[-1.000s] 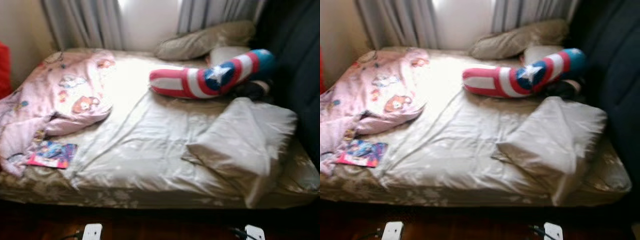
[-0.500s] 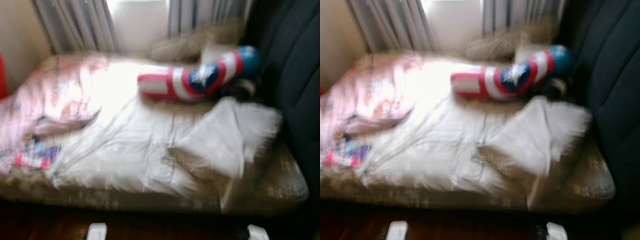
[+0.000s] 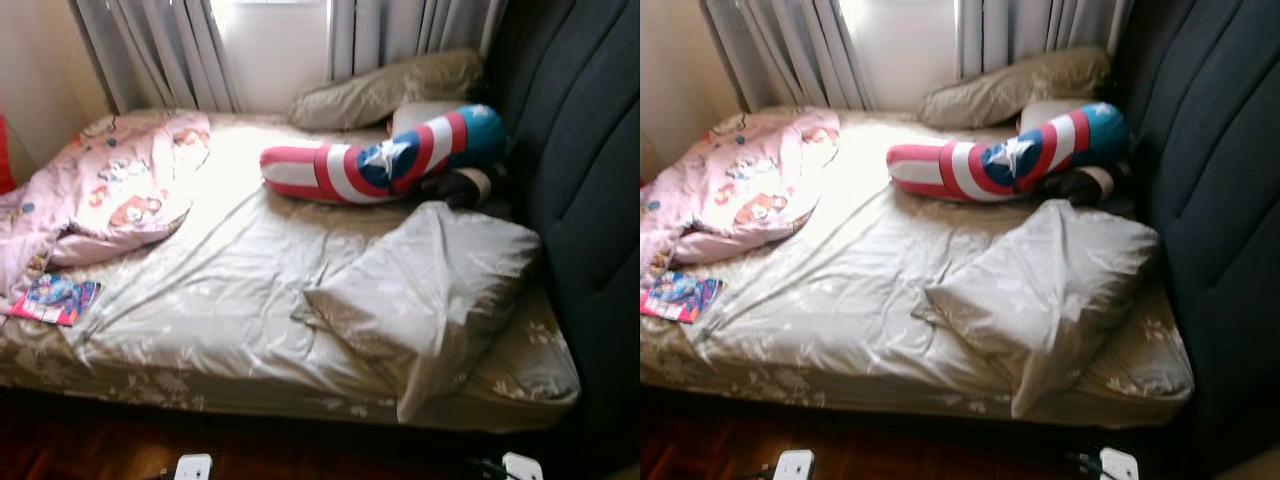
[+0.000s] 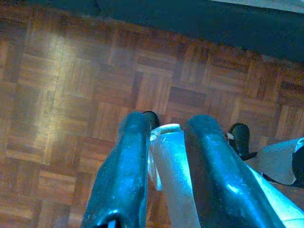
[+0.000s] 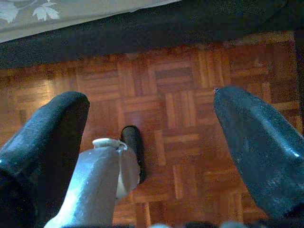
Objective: Clean up the room
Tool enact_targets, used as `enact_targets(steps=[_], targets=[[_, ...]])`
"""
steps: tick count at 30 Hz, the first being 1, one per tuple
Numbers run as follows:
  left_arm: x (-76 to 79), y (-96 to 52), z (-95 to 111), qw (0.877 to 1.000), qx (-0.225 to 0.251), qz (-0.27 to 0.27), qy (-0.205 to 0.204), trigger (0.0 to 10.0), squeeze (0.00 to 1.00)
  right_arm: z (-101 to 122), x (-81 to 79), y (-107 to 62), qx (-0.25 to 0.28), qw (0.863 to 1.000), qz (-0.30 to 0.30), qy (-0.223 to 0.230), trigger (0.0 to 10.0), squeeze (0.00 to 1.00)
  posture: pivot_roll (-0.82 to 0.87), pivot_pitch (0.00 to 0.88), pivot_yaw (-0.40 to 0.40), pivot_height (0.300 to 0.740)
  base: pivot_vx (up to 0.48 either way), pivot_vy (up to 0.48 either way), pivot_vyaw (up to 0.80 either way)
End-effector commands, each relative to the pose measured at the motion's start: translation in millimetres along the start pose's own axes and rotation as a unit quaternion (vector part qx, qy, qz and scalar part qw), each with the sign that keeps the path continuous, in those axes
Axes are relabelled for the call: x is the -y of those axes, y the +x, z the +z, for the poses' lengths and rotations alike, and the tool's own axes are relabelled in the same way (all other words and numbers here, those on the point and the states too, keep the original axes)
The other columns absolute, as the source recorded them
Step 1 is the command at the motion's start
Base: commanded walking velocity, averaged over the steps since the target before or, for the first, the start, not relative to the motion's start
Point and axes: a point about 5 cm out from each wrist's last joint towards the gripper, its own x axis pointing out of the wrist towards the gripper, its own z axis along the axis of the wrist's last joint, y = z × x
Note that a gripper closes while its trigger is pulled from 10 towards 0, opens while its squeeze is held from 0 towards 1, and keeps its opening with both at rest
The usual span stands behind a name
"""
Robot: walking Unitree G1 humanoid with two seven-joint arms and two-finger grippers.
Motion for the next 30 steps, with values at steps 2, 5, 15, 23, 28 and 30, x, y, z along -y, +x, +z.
enact_targets(steps=[2, 5, 15, 23, 28, 30], targets=[[-4.4, -0.7, -0.8, 1.0, -0.003, 0.007, -0.001, 10.0, 0.0, 1.8, -4.7, 1.2, 0.004, 1.0, 0.005, 0.003, 10.0, 0.0, -0.02, 0.0, -0.032, 0.74, 0.0, 0.0, 0.0], [-4.5, -0.6, 0.1, 1.0, -0.001, 0.007, -0.002, 10.0, 0.0, 2.8, -5.0, 1.4, 0.006, 1.0, 0.007, 0.004, 10.0, 0.0, -0.02, 0.0, -0.033, 0.74, 0.169, 0.0, 0.0], [-4.6, -0.1, 2.4, 1.0, 0.003, 0.007, -0.003, 10.0, 0.0, 5.3, -5.5, 1.9, 0.012, 1.0, 0.006, 0.005, 10.0, 0.0, -0.02, 0.0, -0.036, 0.74, 0.267, 0.0, 0.0], [-4.8, 0.0, 3.1, 1.0, 0.004, 0.008, -0.005, 10.0, 0.0, 5.8, -5.5, 2.0, 0.012, 1.0, 0.004, 0.008, 10.0, 0.0, -0.02, 0.0, -0.038, 0.74, 0.293, 0.0, 0.0], [-5.1, 0.0, 3.5, 1.0, 0.005, 0.008, -0.005, 10.0, 0.0, 6.4, -5.4, 2.0, 0.015, 1.0, 0.003, 0.01, 10.0, 0.0, -0.03, 0.0, -0.038, 0.74, 0.296, 0.0, 0.0], [-5.1, 0.0, 3.6, 1.0, 0.005, 0.008, -0.004, 10.0, 0.0, 6.6, -5.3, 2.0, 0.017, 1.0, 0.002, 0.011, 10.0, 0.0, -0.03, 0.0, -0.04, 0.74, 0.304, 0.0, 0.0]])
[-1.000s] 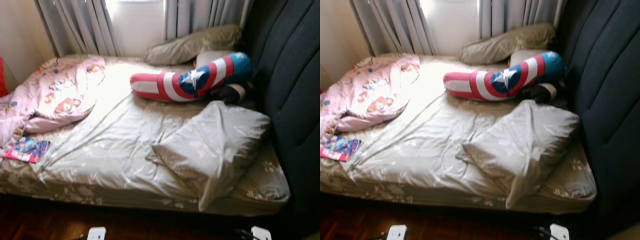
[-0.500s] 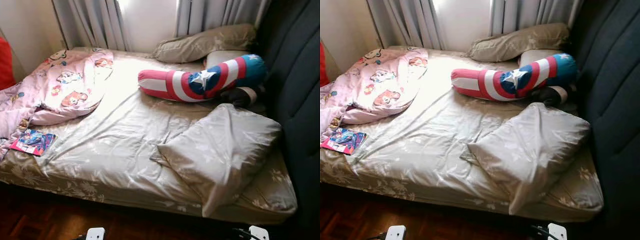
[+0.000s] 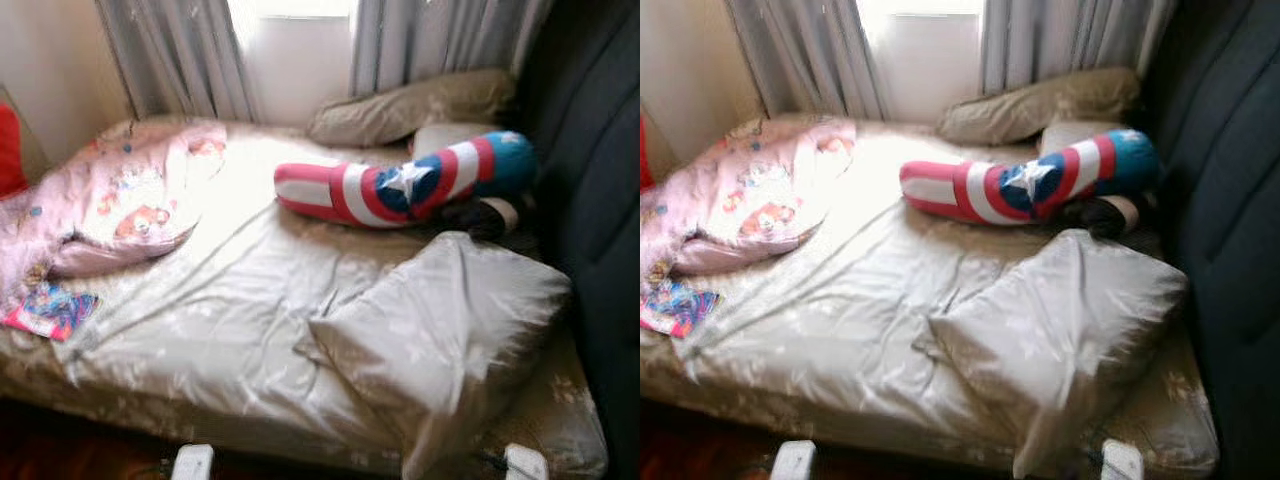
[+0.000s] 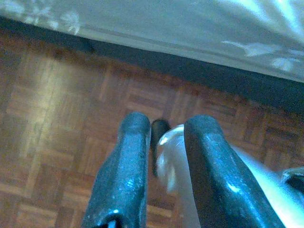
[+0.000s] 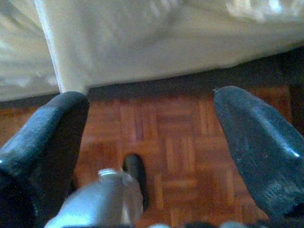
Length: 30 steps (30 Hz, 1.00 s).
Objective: Clean up the room
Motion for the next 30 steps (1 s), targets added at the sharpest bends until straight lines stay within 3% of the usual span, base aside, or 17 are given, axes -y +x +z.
enact_targets(steps=[1, 11, 18, 19, 20, 21, 23, 24, 26, 30], targets=[[2.6, 0.2, -1, 1.0, -0.004, -0.001, -0.003, 10.0, 0.0, 0, 3.5, -0.8, 0.002, 1.0, -0.007, 0.005, 10.0, 0.0, -0.03, 0.0, -0.04, 0.74, 0.251, 0.0, 0.0], [1.0, 0.3, 2, 1.0, 0.012, 0.004, -0.004, 10.0, 0.0, 5, 1.4, -0.5, 0.028, 1.0, 0.002, 0.015, 10.0, 0.0, -0.04, 0.0, -0.032, 0.74, 0.0, 0.0, 0.0], [-1.7, -0.4, 12, 0.998, 0.058, 0.018, -0.007, 10.0, 0.0, 15, -3.9, -0.6, 0.077, 0.996, 0.031, 0.026, 10.0, 0.0, -0.03, 0.0, -0.029, 0.74, 0.0, 0.0, 0.0], [-2.0, -0.6, 13, 0.998, 0.066, 0.022, -0.003, 10.0, 0.0, 71, -42.9, 9.1, 0.159, 0.985, 0.072, 0.007, 10.0, 0.0, -0.03, 0.0, -0.03, 0.74, 0.0, 0.0, 0.0], [-2.0, -0.6, 13, 0.998, 0.066, 0.022, -0.003, 10.0, 0.0, 71, -42.9, 9.1, 0.159, 0.985, 0.072, 0.007, 10.0, 0.0, -0.03, 0.0, -0.03, 0.74, 0.0, 0.0, 0.0], [-2.4, -0.7, 14, 0.997, 0.071, 0.027, 0.001, 10.0, 0.0, 94, -58.9, 9.6, 0.193, 0.977, 0.088, -0.003, 10.0, 0.0, -0.03, 0.0, -0.031, 0.74, 0.0, 0.0, 0.0], [-0.5, 4.7, 72, 0.987, 0.161, 0.026, 0.001, 10.0, 0.0, 115, -73.1, 7.9, 0.228, 0.968, 0.106, -0.009, 10.0, 0.0, -0.03, 0.0, -0.03, 0.74, 0.0, 0.0, 0.0], [-0.5, 4.7, 72, 0.987, 0.161, 0.026, 0.001, 10.0, 0.0, 115, -73.1, 7.9, 0.228, 0.968, 0.106, -0.009, 10.0, 0.0, -0.03, 0.0, -0.03, 0.74, 0.0, 0.0, 0.0], [-2.8, 3.6, 105, 0.977, 0.21, 0.029, -0.001, 10.0, 0.0, 123, -77.4, 6.7, 0.241, 0.963, 0.119, -0.014, 10.0, 0.0, -0.04, 0.0, -0.03, 0.74, 0.0, 0.0, 0.0], [-4.0, 0.1, 120, 0.967, 0.252, 0.027, -0.002, 10.0, 0.0, 130, -80.3, 4.8, 0.258, 0.957, 0.128, -0.024, 10.0, 0.0, -0.04, 0.006, -0.033, 0.74, 0.0, 0.0, 0.0]])
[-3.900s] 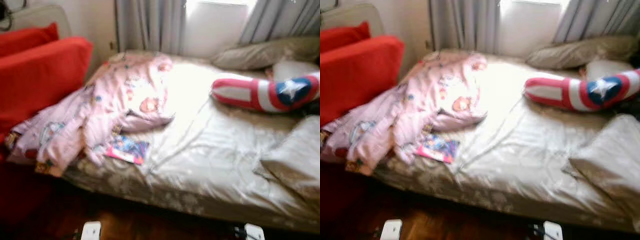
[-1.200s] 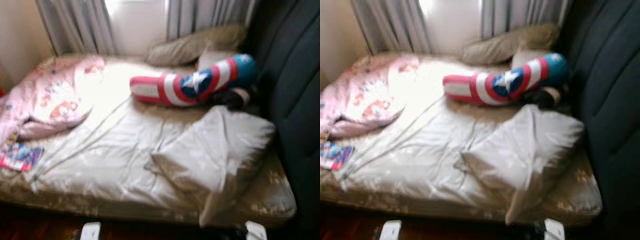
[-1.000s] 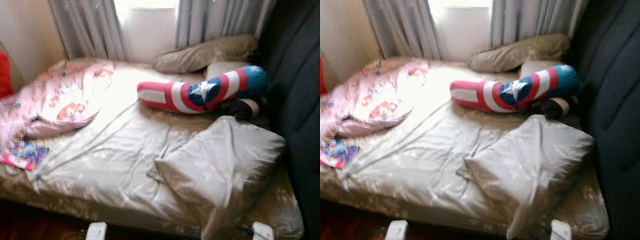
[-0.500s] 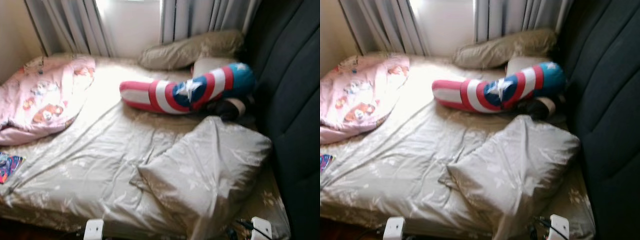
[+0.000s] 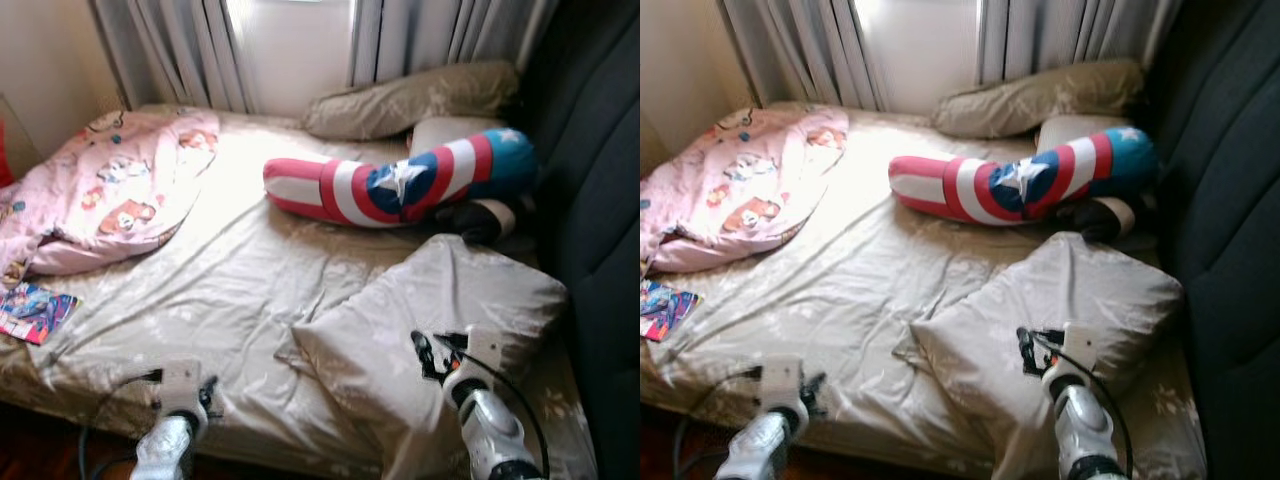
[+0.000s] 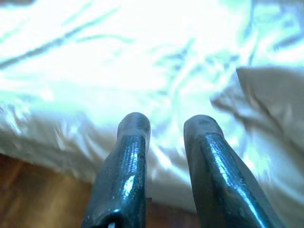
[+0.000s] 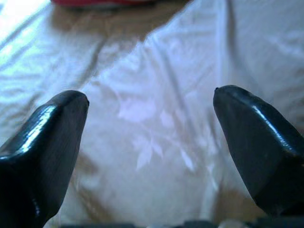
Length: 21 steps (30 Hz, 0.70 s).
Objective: Clean up the room
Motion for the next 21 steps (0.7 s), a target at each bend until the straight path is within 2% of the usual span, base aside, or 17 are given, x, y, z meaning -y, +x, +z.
enact_targets(steps=[1, 5, 9, 17, 21], targets=[[1.9, -1.8, -2, 1.0, 0.007, -0.003, -0.009, 10.0, 0.0, 1, 3.2, -1.3, 0.007, 1.0, -0.009, -0.004, 10.0, 0.0, -0.04, 0.008, -0.034, 0.74, 0.0, 0.0, 0.0], [0.8, -1.2, 7, 0.999, 0.042, -0.007, -0.007, 10.0, 0.0, 2, 10.6, -4.5, 0.029, 0.999, -0.045, 0.0, 10.0, 0.0, -0.04, 0.02, -0.031, 0.74, 0.0, 0.0, 0.0], [-0.9, -0.3, 13, 0.998, 0.06, -0.015, -0.008, 10.0, 0.0, -1, 15.1, -6.5, 0.018, 0.998, -0.065, -0.003, 10.0, 0.0, -0.04, 0.031, -0.029, 0.735, 0.0, 0.0, 0.0], [-0.8, 1.5, 19, 0.997, 0.068, -0.021, -0.008, 10.0, 0.0, -4, 18.3, -9.0, 0.014, 0.997, -0.069, -0.01, 10.0, 0.0, -0.04, 0.04, -0.03, 0.685, 0.0, 0.0, 0.0], [0.8, 2.1, 21, 0.997, 0.075, -0.025, -0.01, 10.0, 0.0, -4, 19.8, -9.8, 0.017, 0.997, -0.073, -0.012, 10.0, 0.0, -0.04, 0.044, -0.032, 0.685, 0.0, 0.0, 0.0]])
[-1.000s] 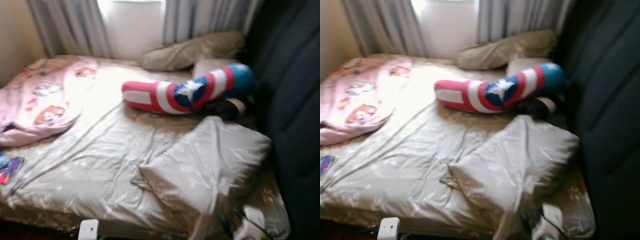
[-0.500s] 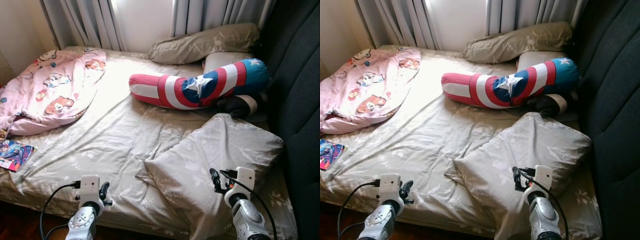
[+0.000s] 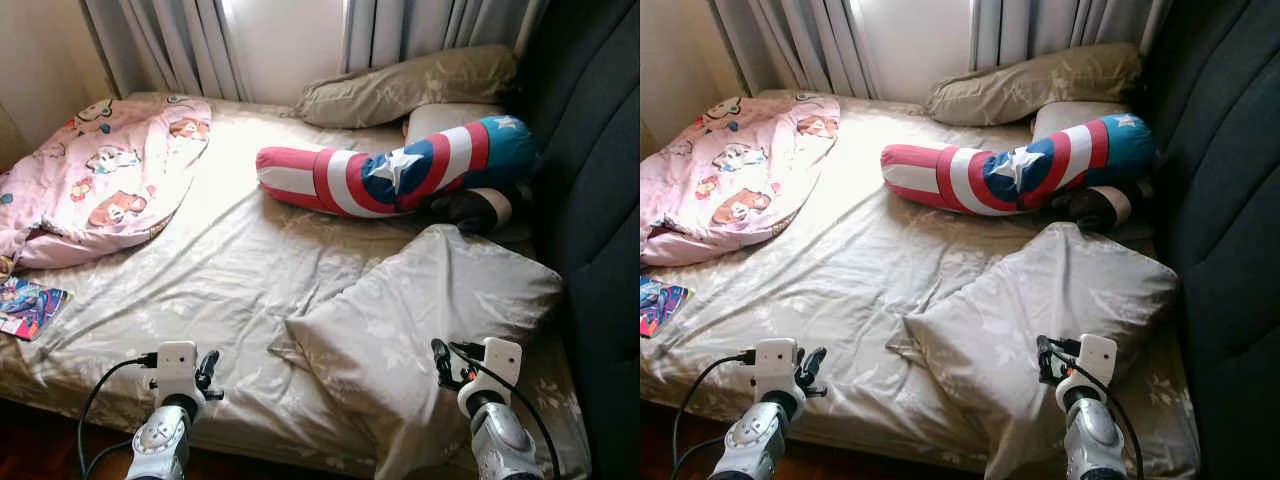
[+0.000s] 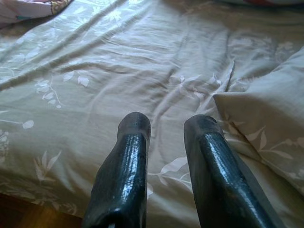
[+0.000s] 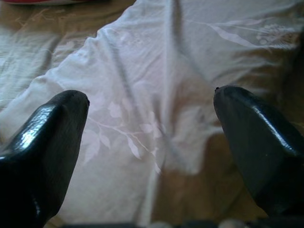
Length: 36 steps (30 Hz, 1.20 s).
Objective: Clean up the room
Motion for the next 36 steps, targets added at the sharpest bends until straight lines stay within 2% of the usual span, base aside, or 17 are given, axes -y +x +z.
enact_targets(steps=[1, 11, 18, 20, 22, 31, 36], targets=[[-0.8, 1.5, 5, 1.0, 0.011, -0.002, 0.0, 10.0, 0.0, -3, 3.1, -1.9, -0.004, 1.0, -0.005, -0.005, 10.0, 0.0, -0.04, 0.045, -0.032, 0.685, 0.0, 0.0, 0.0], [2.7, 3.0, 7, 1.0, 0.016, -0.013, -0.003, 10.0, 0.0, -3, -0.9, -0.6, -0.011, 1.0, 0.005, -0.008, 10.0, 0.0, -0.04, 0.062, -0.048, 0.685, 0.0, 0.0, 0.0], [7.1, 3.6, 7, 0.999, 0.021, -0.012, -0.02, 10.0, 0.0, -1, 3.9, -0.1, -0.015, 1.0, 0.01, -0.016, 10.0, 0.0, -0.03, 0.057, -0.076, 0.685, 0.0, 0.0, 0.0], [7.9, 3.6, 7, 0.999, 0.021, -0.011, -0.022, 10.0, 0.0, 0, 4.5, 0.0, -0.015, 1.0, 0.01, -0.018, 10.0, 0.0, -0.03, 0.056, -0.077, 0.685, 0.0, 0.48, 0.0], [8.8, 3.5, 7, 0.999, 0.022, -0.012, -0.02, 10.0, 0.0, 1, 5.2, 0.5, -0.014, 1.0, 0.009, -0.018, 10.0, 0.0, -0.03, 0.051, -0.077, 0.685, 0.0, 0.48, 0.0], [11.1, 3.5, 7, 0.999, 0.02, -0.029, 0.007, 10.0, 0.0, 2, 1.9, 2.3, -0.014, 1.0, 0.012, -0.016, 10.0, 0.0, -0.02, 0.04, -0.072, 0.685, 0.0, 0.0, 0.0], [12.8, 4.7, 9, 0.999, 0.022, -0.035, 0.017, 10.0, 0.0, 0, 1.9, 1.5, -0.018, 1.0, 0.011, -0.013, 10.0, 0.0, -0.02, 0.032, -0.065, 0.685, 0.0, 0.399, 0.0]])
